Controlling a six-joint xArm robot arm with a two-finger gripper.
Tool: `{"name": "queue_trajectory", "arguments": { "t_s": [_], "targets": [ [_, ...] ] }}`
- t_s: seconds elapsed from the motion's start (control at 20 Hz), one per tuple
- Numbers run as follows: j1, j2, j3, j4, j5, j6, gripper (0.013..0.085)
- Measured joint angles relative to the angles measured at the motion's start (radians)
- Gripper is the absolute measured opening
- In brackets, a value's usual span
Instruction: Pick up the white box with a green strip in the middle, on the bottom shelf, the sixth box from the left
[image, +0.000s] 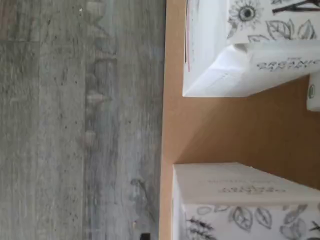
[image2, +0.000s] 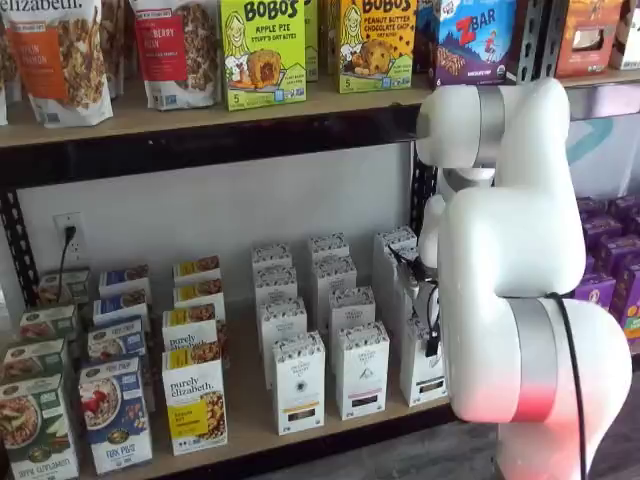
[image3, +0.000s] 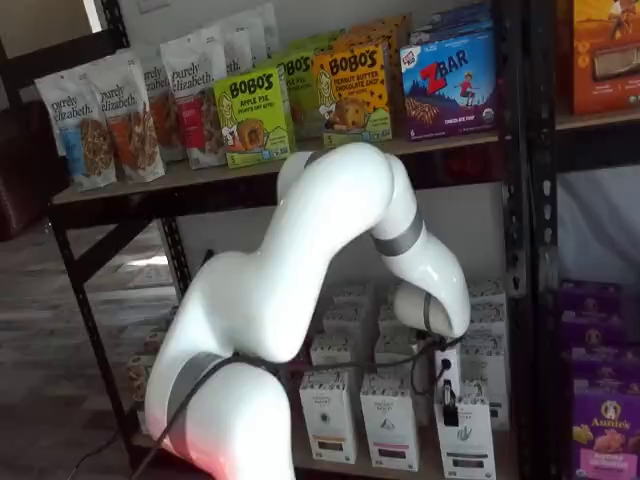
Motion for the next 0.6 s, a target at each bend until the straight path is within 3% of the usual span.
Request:
{"name": "queue_trajectory", "arguments": {
  "t_s": [0.45,0.6],
  "targets": [
    [-0.004,-0.009,0.018,0.028,-0.024,-0.03,0.069],
    [-0.004,-0.011,0.02,0.014,-0.017,-0.017,0.069]
  ]
}}
